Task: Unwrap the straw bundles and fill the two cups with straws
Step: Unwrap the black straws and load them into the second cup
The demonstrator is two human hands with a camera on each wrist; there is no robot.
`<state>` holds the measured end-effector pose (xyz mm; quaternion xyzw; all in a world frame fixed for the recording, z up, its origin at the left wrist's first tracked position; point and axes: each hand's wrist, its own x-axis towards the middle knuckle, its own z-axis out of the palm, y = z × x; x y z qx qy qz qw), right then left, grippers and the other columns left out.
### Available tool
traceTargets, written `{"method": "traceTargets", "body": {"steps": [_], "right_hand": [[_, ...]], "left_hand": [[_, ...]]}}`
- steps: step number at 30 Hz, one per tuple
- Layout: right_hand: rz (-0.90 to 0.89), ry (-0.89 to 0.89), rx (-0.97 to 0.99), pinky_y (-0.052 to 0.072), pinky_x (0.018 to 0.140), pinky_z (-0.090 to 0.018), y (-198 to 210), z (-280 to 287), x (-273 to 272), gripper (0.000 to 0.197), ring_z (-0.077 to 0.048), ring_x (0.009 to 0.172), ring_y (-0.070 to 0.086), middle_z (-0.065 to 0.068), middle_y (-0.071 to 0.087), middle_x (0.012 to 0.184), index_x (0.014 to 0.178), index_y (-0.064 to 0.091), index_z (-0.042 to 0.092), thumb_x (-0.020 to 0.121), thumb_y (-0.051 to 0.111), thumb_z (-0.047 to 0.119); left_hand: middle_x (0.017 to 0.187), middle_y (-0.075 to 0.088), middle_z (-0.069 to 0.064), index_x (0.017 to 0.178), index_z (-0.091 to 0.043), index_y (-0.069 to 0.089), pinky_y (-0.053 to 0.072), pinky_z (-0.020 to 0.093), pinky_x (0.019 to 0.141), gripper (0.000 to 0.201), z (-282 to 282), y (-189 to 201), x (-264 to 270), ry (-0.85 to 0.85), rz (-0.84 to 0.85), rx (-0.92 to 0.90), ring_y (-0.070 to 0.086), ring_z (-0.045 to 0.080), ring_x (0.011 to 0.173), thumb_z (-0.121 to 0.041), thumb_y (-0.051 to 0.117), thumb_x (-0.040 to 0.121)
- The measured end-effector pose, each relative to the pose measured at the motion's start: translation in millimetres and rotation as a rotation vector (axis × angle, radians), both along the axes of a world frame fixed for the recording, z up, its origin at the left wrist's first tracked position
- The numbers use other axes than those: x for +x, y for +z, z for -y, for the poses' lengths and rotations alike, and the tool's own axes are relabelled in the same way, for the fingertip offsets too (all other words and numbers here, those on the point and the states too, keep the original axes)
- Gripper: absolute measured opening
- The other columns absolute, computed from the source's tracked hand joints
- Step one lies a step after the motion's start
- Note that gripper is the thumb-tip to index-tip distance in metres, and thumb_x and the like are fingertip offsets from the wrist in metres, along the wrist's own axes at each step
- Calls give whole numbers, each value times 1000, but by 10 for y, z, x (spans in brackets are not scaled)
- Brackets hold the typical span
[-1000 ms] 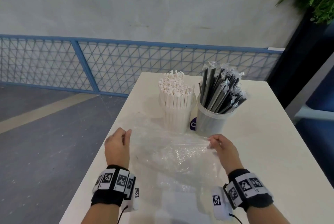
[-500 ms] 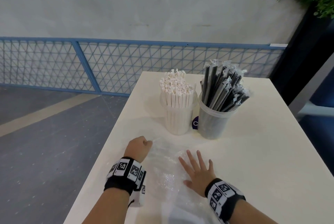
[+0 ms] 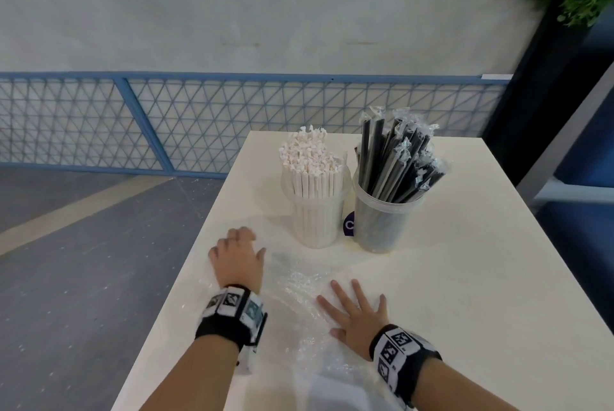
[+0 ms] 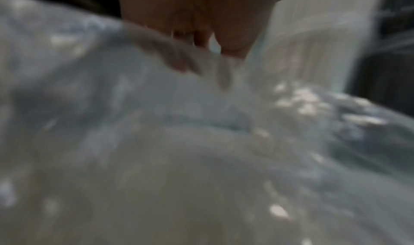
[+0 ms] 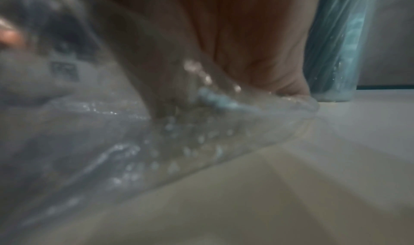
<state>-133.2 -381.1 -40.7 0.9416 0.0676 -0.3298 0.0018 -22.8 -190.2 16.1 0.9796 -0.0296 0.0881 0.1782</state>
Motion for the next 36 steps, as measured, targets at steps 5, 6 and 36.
{"method": "traceTargets", "body": {"steps": [5, 6, 36], "right_hand": [[66, 8, -21, 1, 108, -68, -14, 36, 62, 65, -29, 140, -27, 8, -62, 121, 117, -49, 49, 96, 12, 50], [140, -8, 3, 7, 106, -70, 48, 8, 87, 62, -29, 141, -20, 6, -65, 120, 126, -42, 46, 93, 11, 53], [974, -817, 767, 42, 84, -24, 1007, 969, 190, 69, -20, 108, 55, -9, 41, 127, 125, 42, 8, 70, 78, 28]], "left_hand": [[145, 37, 4, 136, -20, 36, 26, 39, 108, 56, 266, -116, -460, -606, -380, 335, 37, 24, 130, -41, 54, 87], [154, 22, 6, 143, -19, 23, 17, 46, 114, 76, 247, -218, -512, -582, -529, 370, 23, 26, 140, -51, 56, 83], [141, 44, 4, 137, -11, 34, 34, 27, 106, 78, 1141, 811, -122, -620, -304, -604, 40, 10, 128, -27, 76, 73]]}}
